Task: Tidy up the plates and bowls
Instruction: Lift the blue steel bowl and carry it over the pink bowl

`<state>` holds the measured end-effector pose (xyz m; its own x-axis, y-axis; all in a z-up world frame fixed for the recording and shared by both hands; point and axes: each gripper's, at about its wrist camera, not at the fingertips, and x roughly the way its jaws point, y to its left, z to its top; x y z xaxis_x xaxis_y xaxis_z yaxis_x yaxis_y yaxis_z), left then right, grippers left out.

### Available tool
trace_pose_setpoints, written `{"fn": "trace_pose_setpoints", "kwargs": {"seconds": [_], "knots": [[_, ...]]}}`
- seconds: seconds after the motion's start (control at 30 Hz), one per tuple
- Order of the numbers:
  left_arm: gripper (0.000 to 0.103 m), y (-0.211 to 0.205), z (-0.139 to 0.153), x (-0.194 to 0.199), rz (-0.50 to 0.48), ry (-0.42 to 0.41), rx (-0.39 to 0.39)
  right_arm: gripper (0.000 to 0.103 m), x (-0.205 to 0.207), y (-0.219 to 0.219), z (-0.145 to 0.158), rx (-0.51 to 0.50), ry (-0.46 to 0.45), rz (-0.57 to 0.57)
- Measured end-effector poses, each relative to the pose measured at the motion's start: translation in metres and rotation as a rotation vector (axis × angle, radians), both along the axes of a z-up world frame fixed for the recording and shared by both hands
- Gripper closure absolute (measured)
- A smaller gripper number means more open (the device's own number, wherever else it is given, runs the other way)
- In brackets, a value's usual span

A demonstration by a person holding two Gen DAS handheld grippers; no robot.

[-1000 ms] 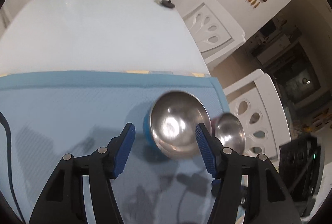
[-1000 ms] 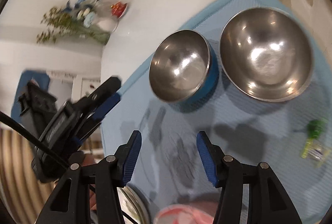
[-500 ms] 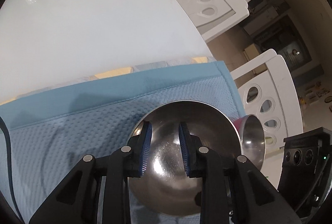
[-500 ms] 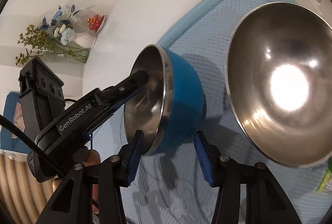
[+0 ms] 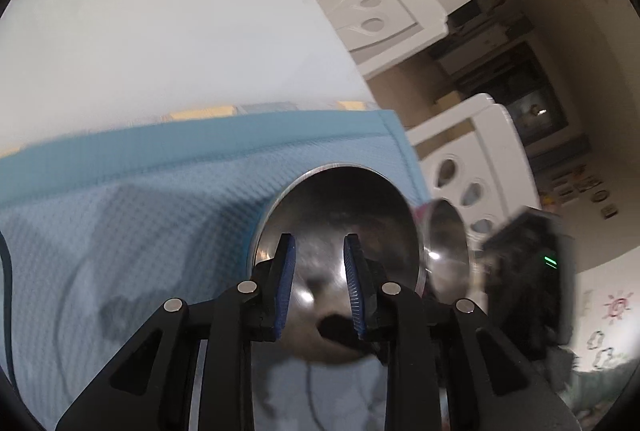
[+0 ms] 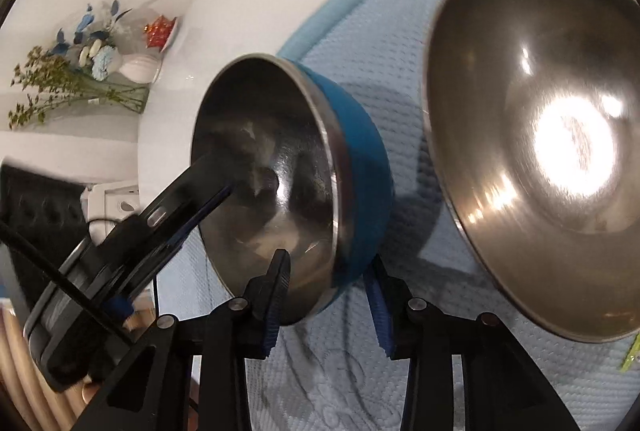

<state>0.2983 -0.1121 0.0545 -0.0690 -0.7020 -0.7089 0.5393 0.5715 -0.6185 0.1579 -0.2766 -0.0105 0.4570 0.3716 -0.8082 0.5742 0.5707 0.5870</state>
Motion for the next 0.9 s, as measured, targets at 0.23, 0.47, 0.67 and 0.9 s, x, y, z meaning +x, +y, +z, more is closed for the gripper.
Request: {"fn": "trace_pose_setpoints", "kwargs": {"seconds": [0.23,0.47,0.67,0.9], "knots": [[0.081,-0.009,0.002,0.009,0.058,-0.079,0.058,0.066,0.005,0.002,0.006,-0.034,-0.019,0.004],[0.092,-0.02,0.015,-0.011,-0.023,-0.221,0.086,0.077,0.003,-0.006,-0.002,-0.039,0.001,-0.011],[0.079,-0.004,0.033,-0.02,-0.037,-0.257,0.024,0.078,0.003,-0.01,-0.007,-0.009,0.01,-0.014],[0.056,-0.002,0.02,-0.001,0.038,-0.241,0.058,0.078,0.005,-0.011,-0.009,0.01,0.016,-0.015]]}}
